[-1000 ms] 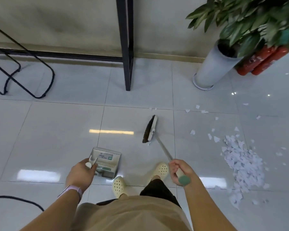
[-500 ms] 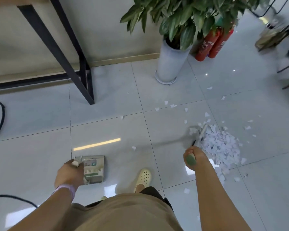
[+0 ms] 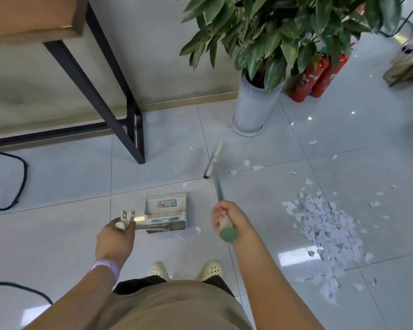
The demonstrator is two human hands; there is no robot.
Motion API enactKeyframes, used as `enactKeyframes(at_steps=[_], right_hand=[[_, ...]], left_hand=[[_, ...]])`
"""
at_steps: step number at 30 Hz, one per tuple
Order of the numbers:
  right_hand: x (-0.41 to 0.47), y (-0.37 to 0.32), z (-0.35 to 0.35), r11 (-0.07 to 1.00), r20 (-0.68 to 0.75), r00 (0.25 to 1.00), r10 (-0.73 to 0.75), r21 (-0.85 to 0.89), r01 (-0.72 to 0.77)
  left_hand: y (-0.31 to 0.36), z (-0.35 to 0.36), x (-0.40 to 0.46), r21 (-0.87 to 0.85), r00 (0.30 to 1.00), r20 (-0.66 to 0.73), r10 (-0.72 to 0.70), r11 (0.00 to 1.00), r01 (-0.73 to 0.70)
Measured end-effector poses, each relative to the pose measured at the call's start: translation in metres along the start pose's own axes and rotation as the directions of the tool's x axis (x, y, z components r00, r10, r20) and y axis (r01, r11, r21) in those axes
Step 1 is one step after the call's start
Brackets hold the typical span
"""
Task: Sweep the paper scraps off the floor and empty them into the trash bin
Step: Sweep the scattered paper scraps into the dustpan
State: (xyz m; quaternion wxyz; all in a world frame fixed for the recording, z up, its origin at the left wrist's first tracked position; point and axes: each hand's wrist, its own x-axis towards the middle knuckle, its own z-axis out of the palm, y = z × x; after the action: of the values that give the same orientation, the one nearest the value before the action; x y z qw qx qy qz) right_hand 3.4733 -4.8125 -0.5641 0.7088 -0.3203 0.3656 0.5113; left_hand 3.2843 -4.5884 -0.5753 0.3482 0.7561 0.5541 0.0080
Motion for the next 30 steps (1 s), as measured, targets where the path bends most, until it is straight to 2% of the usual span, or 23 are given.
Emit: enactKeyframes(at_steps=[3, 6, 9, 11, 14, 17, 21, 23, 25, 27, 30], right_hand=[[0.032, 0.017, 0.044, 0.993, 0.063, 0.995, 0.077, -0.09, -0.071], [0.071, 0.029, 0.078, 0.988, 0.116, 0.984, 0.139, -0.082, -0.13], [0.108, 0.04, 0.09, 0.982, 0.175, 0.967, 0.183, 0.016, -0.189], [0.125, 0.043, 0.089, 0.98, 0.163, 0.973, 0.164, 0.081, -0.179], [0.136, 0.039, 0.07, 0.985, -0.007, 0.995, 0.099, 0.142, -0.097], [0.126, 0.028, 0.043, 0.948, -0.108, 0.994, 0.019, 0.317, 0.016], [0.099, 0.017, 0.019, 0.931, -0.243, 0.969, -0.048, 0.34, 0.131], [0.091, 0.013, 0.012, 0.939, -0.342, 0.936, -0.085, 0.288, 0.19], [0.088, 0.008, 0.013, 0.968, -0.46, 0.88, -0.116, 0.145, 0.203], [0.089, 0.005, 0.021, 0.986, -0.57, 0.806, -0.158, -0.041, 0.164], [0.087, 0.008, 0.037, 0.967, -0.662, 0.718, -0.215, -0.245, 0.064]], left_hand=[[0.006, -0.012, 0.011, -0.01, 1.0, -0.022, -0.005, 1.0, 0.005], [0.004, -0.029, 0.028, 0.023, 1.0, -0.021, -0.003, 1.0, 0.004], [0.001, -0.05, 0.057, 0.094, 0.999, 0.012, 0.033, 0.995, -0.034], [0.003, -0.064, 0.08, 0.135, 0.996, 0.054, 0.074, 0.988, -0.081], [0.005, -0.077, 0.122, 0.213, 0.984, 0.133, 0.122, 0.966, -0.149], [0.008, -0.073, 0.159, 0.292, 0.959, 0.218, 0.18, 0.926, -0.24], [0.015, -0.056, 0.181, 0.285, 0.916, 0.33, 0.229, 0.901, -0.328], [0.019, -0.051, 0.187, 0.249, 0.907, 0.342, 0.246, 0.907, -0.34], [0.022, -0.049, 0.195, 0.195, 0.907, 0.341, 0.246, 0.926, -0.324], [0.028, -0.049, 0.202, 0.134, 0.91, 0.335, 0.244, 0.944, -0.303], [0.036, -0.049, 0.211, 0.059, 0.919, 0.306, 0.248, 0.959, -0.279]])
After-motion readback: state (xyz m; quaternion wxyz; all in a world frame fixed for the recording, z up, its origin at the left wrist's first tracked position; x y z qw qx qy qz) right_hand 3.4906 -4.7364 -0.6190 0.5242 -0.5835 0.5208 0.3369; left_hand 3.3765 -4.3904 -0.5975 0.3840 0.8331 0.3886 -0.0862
